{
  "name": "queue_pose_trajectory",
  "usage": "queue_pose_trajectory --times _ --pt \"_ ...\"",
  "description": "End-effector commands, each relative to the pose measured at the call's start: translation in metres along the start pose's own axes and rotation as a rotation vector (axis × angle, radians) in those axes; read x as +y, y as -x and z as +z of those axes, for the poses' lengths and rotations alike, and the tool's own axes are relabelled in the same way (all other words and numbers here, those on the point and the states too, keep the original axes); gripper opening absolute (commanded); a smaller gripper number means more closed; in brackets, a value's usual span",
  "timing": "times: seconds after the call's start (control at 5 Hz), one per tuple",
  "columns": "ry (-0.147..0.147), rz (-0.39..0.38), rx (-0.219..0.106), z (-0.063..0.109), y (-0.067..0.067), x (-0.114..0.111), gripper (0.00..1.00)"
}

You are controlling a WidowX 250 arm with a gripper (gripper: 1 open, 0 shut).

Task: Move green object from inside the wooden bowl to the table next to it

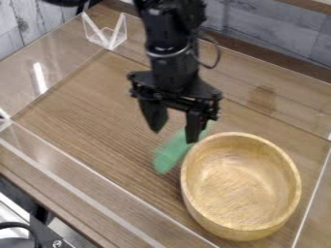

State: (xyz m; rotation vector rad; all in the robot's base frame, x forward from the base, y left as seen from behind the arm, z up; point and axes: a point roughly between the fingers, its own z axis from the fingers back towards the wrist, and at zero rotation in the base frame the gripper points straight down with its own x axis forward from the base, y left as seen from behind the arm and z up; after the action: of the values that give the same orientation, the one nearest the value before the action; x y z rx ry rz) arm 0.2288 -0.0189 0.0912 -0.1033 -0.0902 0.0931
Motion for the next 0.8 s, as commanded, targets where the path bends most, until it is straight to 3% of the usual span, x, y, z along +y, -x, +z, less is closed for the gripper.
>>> queue_pose_trajectory --times 0.0,0.4,0.6 --pt "-0.003 0.022 -0.039 0.0 0.003 0.013 0.0" --pt "-0.018 0.022 -0.025 -0.006 -0.015 0.01 0.0" --pt "-0.027 0.02 -0.012 -0.007 -0.01 0.009 1.0"
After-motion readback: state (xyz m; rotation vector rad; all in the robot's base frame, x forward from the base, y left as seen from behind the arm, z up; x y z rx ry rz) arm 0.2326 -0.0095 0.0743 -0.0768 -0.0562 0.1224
